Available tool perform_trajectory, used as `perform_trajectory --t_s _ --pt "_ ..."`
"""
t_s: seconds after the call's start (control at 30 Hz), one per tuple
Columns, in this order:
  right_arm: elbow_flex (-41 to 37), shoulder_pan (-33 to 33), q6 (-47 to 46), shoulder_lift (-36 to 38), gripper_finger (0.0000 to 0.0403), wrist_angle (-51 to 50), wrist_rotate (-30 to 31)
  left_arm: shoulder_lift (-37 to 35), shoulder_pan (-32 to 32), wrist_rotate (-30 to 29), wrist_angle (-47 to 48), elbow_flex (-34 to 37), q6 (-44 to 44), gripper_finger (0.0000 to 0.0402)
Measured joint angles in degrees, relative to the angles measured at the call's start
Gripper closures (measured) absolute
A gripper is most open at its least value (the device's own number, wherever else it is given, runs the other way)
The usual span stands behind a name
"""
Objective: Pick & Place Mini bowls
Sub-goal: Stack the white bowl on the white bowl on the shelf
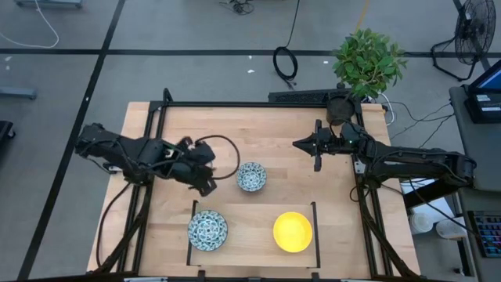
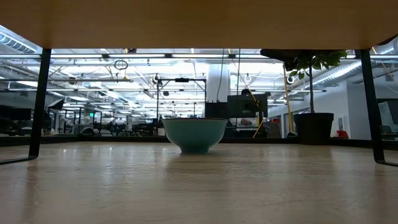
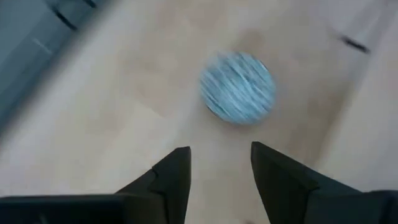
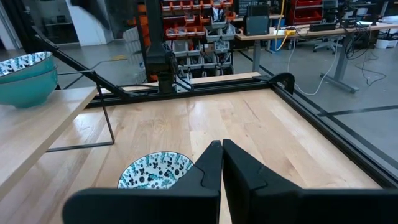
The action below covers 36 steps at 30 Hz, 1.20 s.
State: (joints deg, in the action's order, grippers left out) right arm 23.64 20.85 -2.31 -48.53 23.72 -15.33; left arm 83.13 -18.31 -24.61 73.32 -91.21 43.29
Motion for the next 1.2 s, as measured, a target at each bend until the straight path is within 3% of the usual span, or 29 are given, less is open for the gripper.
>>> perform_trajectory --t_s 0.13,0.23,0.37,0.5,0.6,0.7,0.8,1.0,1.1,1.2 --pt "0.00 -0.01 -0.52 0.00 0.0403 -0.06 -0.02 -3.83 -0.94 -15.40 -0.38 4.83 -1.09 0.0231" --pt "0.00 -0.01 -1.26 0.00 0.0403 -0.04 -0.02 -9.63 -0.92 -20.44 -5.60 13.87 -0.80 0.0231" --pt "-0.01 -0.01 -1.54 -0.02 0.0403 0.28 -0.02 -19.72 0.76 -16.65 -24.69 29.21 -9.99 0.0231" --pt "-0.02 -0.02 -4.34 -0.04 0.0402 3.54 0.00 -28.12 4.43 -5.72 -47.29 43.35 -24.33 0.0231" --pt "-0.01 -1.58 -8.71 -0.90 0.0391 11.91 0.37 -32.29 7.86 -0.67 -58.72 49.99 -32.60 0.0231" --pt "2.73 -5.10 -6.84 -2.72 0.0355 15.52 0.44 -34.43 11.54 -0.45 -63.33 52.53 -38.57 0.0231" --pt "11.24 -9.09 -2.86 -6.07 0.0298 6.35 5.55 -35.07 15.35 -0.44 -64.02 52.65 -42.85 0.0231" --pt "34.71 -14.43 3.06 -22.35 0.0170 -26.48 25.29 -34.16 22.62 4.40 -64.03 52.67 -49.20 0.0231" --pt "44.54 -14.03 1.05 -32.17 0.0134 -39.26 27.31 -33.20 25.57 7.45 -63.95 52.67 -51.04 0.0231" --pt "50.86 -13.69 -1.43 -41.29 0.0122 -47.01 27.23 -32.08 28.19 7.67 -63.97 52.67 -51.21 0.0231"
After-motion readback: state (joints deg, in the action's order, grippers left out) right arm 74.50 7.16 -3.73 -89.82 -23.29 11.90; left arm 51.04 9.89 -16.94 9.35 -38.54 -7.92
